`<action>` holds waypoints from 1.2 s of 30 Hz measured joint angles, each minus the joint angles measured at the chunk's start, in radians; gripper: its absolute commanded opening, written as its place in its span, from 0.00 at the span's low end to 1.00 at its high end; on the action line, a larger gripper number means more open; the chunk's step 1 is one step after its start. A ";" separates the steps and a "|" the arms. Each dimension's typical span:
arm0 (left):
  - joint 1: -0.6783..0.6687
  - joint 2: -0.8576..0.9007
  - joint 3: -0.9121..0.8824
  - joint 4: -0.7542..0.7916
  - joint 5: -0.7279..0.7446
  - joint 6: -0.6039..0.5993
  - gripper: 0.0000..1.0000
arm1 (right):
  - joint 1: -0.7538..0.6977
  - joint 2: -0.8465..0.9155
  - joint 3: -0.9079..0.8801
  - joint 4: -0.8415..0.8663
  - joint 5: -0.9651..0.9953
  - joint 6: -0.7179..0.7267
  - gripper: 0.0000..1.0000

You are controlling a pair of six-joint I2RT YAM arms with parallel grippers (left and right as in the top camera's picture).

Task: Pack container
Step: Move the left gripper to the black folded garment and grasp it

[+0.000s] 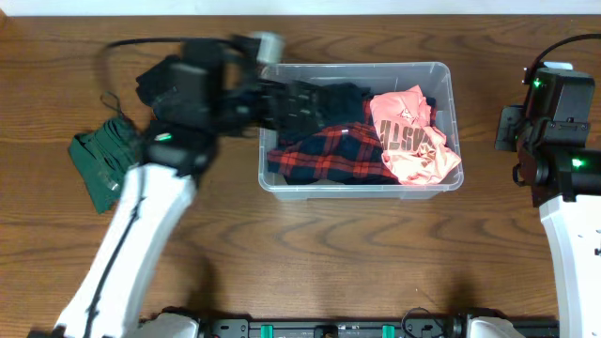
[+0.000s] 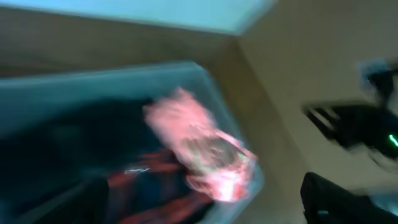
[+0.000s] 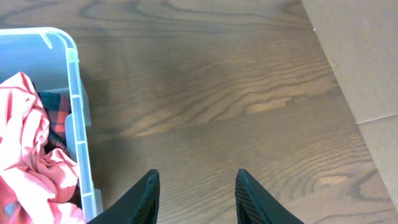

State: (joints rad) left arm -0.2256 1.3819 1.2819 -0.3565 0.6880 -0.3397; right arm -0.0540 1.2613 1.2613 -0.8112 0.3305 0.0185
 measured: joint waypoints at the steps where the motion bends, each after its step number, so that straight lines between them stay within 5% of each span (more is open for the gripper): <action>1: 0.054 -0.019 0.004 -0.047 -0.035 0.008 0.98 | 0.000 0.000 0.000 0.000 0.000 0.000 0.39; 6: 0.314 0.030 0.005 -0.156 -0.146 0.030 0.98 | 0.000 0.000 0.000 0.000 0.000 0.000 0.39; 12: 0.496 0.248 0.005 -0.001 -0.116 0.033 0.98 | 0.000 0.000 0.000 0.000 -0.001 0.000 0.39; 23: 0.539 0.677 0.153 0.024 -0.103 0.026 0.98 | 0.000 0.022 0.000 -0.014 -0.001 0.000 0.39; 36: 0.540 0.739 0.212 0.004 -0.249 0.023 0.98 | 0.000 0.057 0.000 -0.019 -0.001 0.000 0.40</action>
State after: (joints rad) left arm 0.3141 2.1212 1.4940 -0.3527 0.4385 -0.3168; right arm -0.0540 1.3186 1.2613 -0.8303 0.3298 0.0181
